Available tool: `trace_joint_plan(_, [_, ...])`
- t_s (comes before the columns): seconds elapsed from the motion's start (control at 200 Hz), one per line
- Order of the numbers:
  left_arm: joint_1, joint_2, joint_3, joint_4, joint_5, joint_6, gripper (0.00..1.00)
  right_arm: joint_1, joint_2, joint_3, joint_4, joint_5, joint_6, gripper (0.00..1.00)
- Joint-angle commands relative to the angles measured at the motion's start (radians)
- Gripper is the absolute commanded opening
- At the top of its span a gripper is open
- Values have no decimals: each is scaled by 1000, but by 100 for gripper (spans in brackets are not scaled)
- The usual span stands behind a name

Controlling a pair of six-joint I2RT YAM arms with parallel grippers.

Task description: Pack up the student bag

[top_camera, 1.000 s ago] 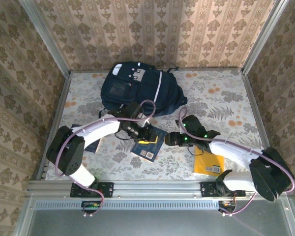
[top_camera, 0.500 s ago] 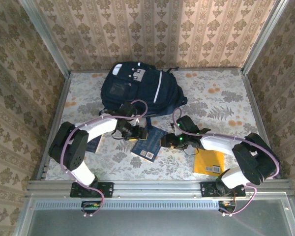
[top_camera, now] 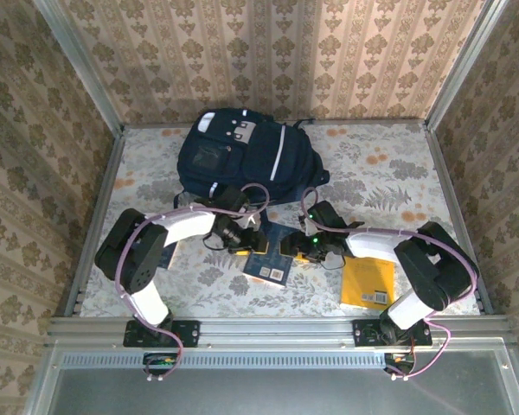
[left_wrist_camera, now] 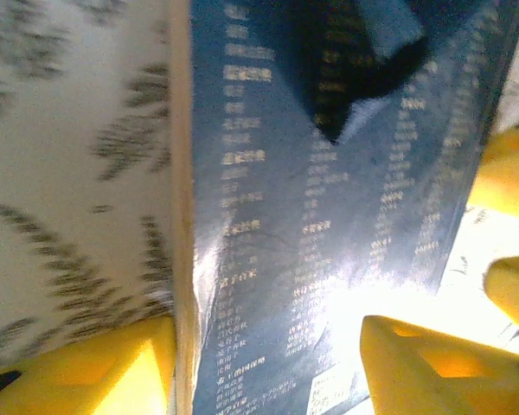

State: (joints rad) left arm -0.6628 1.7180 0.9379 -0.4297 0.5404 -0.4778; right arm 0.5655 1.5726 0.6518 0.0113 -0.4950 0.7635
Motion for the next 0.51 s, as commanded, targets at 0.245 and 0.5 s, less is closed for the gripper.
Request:
trace_joint_plan(0.245, [-31,11,-21,73,173,-48,58,-50,32,-65,284,-122,109,62])
trace_joint_plan(0.5, [-40,12,-24,71,164,-44,58,-120,92,-137,583,-302,284,57])
